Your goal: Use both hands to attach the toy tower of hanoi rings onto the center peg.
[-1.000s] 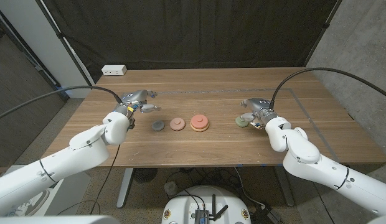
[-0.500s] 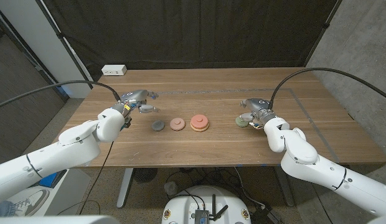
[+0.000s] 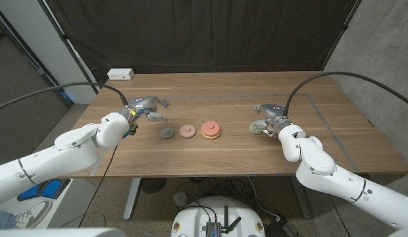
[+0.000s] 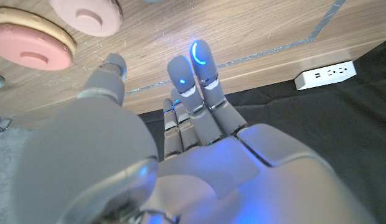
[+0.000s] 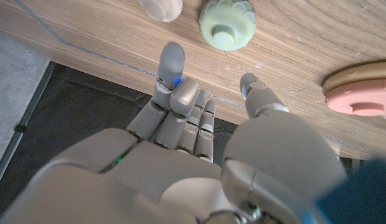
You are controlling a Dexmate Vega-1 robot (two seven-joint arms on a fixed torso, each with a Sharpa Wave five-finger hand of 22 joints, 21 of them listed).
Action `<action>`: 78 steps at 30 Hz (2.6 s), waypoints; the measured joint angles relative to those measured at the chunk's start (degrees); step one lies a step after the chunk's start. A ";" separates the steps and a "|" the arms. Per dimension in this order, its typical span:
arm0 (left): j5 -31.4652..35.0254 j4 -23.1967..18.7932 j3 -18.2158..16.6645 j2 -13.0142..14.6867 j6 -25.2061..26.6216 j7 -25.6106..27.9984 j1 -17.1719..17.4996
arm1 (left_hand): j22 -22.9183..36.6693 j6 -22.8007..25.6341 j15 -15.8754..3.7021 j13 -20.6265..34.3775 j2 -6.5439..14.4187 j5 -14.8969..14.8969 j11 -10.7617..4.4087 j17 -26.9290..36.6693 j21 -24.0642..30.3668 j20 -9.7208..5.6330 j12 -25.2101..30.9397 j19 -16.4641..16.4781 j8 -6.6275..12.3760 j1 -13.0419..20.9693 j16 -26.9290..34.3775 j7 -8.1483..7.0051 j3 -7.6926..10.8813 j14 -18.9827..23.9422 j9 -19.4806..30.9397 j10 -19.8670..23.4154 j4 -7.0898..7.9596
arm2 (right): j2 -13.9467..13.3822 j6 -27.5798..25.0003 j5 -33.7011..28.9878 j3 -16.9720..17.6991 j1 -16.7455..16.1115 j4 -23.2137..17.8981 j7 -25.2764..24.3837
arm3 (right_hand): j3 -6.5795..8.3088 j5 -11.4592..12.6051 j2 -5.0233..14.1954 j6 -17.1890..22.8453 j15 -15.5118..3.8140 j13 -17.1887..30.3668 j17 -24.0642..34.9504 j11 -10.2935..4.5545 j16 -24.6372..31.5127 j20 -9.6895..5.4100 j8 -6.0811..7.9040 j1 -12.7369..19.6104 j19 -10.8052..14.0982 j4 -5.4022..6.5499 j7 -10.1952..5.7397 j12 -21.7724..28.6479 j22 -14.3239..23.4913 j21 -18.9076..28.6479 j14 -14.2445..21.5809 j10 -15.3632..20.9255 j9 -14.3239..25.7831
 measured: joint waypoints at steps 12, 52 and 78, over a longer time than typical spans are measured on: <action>1.10 -0.20 1.09 1.00 -1.95 -4.71 -2.96 | 0.00 -0.15 0.09 0.00 -0.30 0.00 -0.02 -0.18 0.44 -0.10 -0.48 -0.53 0.00 0.30 0.00 -0.46 -0.28 -0.04 0.15 -0.82 0.28 | -0.24 -0.80 -0.15 -0.10 -0.25 -0.58 -0.18 | 0.24 0.00 0.00 0.04 -0.11 0.25 -0.01 0.31 0.00 0.00 0.00 0.00 0.00 0.24 0.05 0.00 0.16 0.00 -0.11 0.31 0.00; 11.90 2.99 9.36 -4.72 -6.35 -21.65 -13.01 | 0.01 -9.43 1.19 -1.07 -2.11 0.00 4.01 -1.35 0.00 0.30 -1.44 -2.36 -1.11 -0.01 0.00 2.48 -2.08 -2.01 -0.53 -8.72 0.48 | -0.21 -1.40 0.20 -0.67 0.44 -0.63 -0.26 | 0.56 0.00 -0.01 0.04 0.41 0.78 -0.43 -0.10 -0.47 0.10 0.00 0.01 -0.30 -0.08 0.05 0.00 0.02 0.00 -1.03 0.71 0.20; 16.86 7.55 12.89 -10.09 -8.97 -22.10 -14.88 | 0.01 -9.42 1.18 -1.33 -2.34 0.00 3.79 -1.58 0.00 0.30 -0.99 -2.35 -0.68 0.22 0.51 2.47 -2.31 -2.00 -0.59 -8.50 0.72 | -0.04 -1.84 0.35 -1.04 1.16 -0.25 -0.20 | 0.55 0.00 0.37 0.24 0.71 1.04 -0.26 -0.10 -0.47 0.10 0.00 -0.37 -0.30 -0.08 -0.16 0.00 0.03 0.00 -1.55 0.71 0.28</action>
